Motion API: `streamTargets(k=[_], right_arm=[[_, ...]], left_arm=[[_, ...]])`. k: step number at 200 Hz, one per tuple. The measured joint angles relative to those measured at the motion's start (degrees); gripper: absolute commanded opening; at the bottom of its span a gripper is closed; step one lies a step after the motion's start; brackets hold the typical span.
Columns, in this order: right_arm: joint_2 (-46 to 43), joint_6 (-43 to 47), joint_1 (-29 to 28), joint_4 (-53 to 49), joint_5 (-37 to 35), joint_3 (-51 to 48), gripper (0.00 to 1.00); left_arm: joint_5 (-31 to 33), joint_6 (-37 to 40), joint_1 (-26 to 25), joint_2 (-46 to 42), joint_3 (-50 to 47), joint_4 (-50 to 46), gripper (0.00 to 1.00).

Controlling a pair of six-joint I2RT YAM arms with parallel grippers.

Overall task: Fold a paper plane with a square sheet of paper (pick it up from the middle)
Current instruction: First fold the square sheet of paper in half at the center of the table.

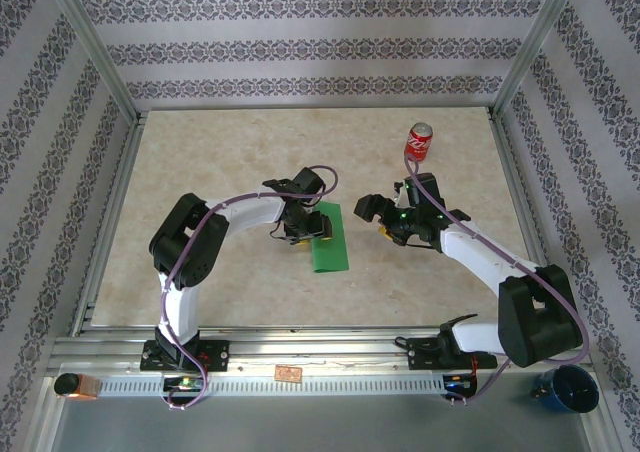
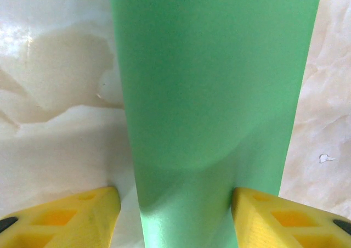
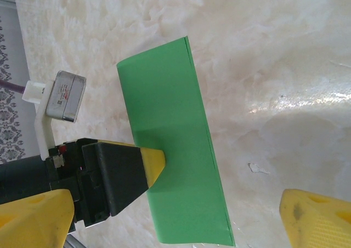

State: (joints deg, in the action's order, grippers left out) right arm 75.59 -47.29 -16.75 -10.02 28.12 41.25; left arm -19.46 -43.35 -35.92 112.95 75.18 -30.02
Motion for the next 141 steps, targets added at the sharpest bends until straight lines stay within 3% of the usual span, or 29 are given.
streamTargets(k=[34,66,141], right_arm=[[0.1,0.0,0.0,0.0,0.0,0.0,0.94],[1.9,0.2,0.0,0.1,0.8,0.0,0.83],[4.8,0.5,0.0,0.0,1.5,0.0,0.81]], left_arm=[[-0.1,-0.5,0.0,0.4,0.5,-0.3,0.59],[0.0,-0.5,0.0,1.1,1.8,-2.0,0.59],[0.2,-0.4,0.0,1.5,2.1,-2.5,0.58]])
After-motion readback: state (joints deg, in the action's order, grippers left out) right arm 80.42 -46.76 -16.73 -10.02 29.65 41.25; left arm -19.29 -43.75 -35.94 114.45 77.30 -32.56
